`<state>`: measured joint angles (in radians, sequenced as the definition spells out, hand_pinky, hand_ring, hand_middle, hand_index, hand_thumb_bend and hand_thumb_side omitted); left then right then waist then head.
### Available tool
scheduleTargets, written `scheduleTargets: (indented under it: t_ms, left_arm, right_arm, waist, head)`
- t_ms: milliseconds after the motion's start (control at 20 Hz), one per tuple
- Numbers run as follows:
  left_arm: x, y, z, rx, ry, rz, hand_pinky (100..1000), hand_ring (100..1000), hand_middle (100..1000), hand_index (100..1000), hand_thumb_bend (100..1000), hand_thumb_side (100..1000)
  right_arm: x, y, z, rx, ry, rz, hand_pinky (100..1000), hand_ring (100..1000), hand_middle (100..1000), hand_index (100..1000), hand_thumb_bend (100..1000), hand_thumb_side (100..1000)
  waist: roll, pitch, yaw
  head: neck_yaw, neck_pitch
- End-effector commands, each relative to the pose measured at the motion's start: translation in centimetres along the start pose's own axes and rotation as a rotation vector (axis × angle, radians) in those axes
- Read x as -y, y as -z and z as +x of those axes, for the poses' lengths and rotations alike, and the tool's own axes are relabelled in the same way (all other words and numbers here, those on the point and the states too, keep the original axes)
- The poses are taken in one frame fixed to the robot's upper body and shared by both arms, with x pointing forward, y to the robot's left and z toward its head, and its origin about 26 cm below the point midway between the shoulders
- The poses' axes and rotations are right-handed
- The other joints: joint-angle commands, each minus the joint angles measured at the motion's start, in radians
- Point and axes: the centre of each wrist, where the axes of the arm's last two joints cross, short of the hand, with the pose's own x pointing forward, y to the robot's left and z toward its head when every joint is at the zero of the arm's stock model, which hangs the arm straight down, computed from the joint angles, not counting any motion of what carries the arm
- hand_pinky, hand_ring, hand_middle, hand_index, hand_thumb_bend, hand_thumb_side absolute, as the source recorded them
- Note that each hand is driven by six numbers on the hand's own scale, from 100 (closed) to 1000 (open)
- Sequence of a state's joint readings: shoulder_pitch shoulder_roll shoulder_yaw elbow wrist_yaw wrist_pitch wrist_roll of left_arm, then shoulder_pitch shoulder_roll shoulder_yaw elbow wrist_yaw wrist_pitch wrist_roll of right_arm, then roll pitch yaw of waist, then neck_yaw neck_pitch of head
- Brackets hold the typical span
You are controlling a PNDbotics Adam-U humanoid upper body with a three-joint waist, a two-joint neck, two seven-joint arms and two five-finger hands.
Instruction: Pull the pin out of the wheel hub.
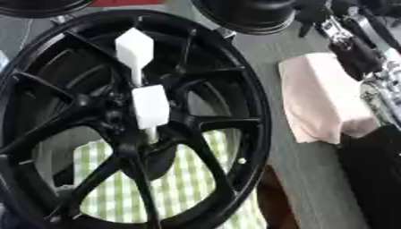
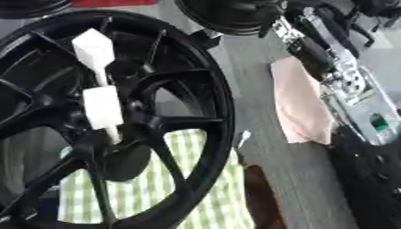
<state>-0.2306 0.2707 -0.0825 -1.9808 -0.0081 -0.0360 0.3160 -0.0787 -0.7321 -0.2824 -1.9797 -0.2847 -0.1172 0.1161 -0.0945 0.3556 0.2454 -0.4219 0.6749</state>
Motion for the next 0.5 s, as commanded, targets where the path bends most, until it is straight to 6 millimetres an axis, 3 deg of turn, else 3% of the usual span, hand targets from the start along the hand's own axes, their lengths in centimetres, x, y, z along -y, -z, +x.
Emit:
scheduleTargets:
  t_ms: [50, 200, 500]
  left_arm:
    - [-0.2, 0.2, 0.6, 0.024, 0.002, 0.002, 900, 736, 618, 798, 181, 714]
    - [-0.2, 0.2, 0.6, 0.024, 0.008, -0.007, 900, 737, 618, 798, 180, 715]
    - [-0.4, 0.1, 0.5, 0.019, 0.022, -0.016, 900, 737, 618, 798, 179, 716]
  right_arm:
    - [0.6, 0.6, 1.1, 0.034, -0.046, 0.023, 939, 937, 438, 642, 100, 666]
    - [0.5, 1.4, 1.6, 0.066, -0.073, 0.068, 930, 936, 454, 658, 100, 652]
    - [1.1, 4.8, 4.5, 0.181, -0.260, 0.252, 914, 935, 497, 694, 100, 524]
  waist:
    - [0.003, -0.023, -0.001]
    - [-0.004, -0.023, 0.006]
    - [-0.014, -0.030, 0.006]
  head:
    - [-0.001, -0.007]
    - [-0.009, -0.002]
    - [-0.011, 0.009]
